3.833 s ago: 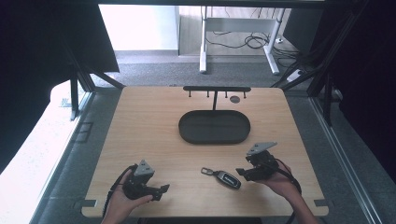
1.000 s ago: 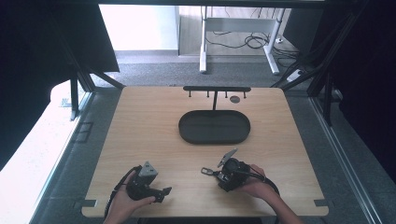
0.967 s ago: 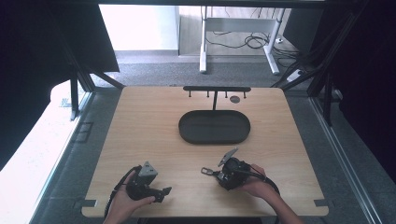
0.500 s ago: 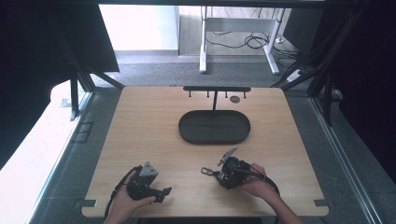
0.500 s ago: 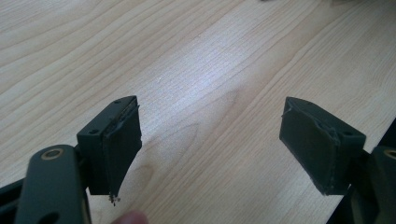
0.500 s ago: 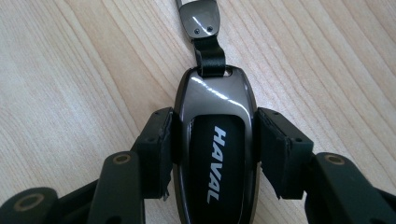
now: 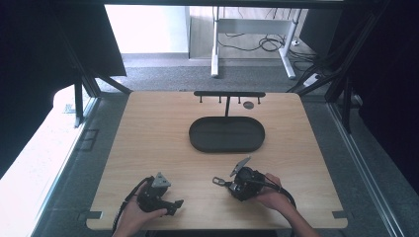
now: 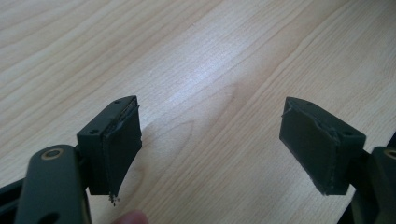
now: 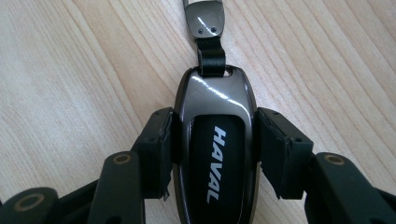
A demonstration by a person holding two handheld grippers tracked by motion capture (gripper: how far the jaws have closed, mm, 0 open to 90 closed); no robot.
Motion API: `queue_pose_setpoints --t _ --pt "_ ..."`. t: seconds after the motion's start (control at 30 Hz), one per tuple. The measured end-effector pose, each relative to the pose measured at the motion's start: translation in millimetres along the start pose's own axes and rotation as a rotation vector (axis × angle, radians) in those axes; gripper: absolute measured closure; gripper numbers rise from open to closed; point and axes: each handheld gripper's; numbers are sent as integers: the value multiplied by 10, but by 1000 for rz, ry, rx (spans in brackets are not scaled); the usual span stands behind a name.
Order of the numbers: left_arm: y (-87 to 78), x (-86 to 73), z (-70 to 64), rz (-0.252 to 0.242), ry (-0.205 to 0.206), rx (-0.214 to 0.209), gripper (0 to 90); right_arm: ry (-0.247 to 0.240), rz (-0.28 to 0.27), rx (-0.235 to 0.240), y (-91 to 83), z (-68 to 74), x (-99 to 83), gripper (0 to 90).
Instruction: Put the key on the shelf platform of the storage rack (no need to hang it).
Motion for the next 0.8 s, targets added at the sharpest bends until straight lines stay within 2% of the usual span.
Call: queue_pose_setpoints --t 0.2,0.8 --pt "55 1 -33 22 19 -3 208 -8 -4 4 -8 18 -6 493" --pt "91 -5 -37 37 23 -3 208 -6 -25 1 -7 19 -32 492"
Point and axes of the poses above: each handheld gripper's, and its own axes: y roughly forward along the jaws, x roughly out of its top, z roughly to its left, and after that the axes turned 3 degrees about -y, right-handed
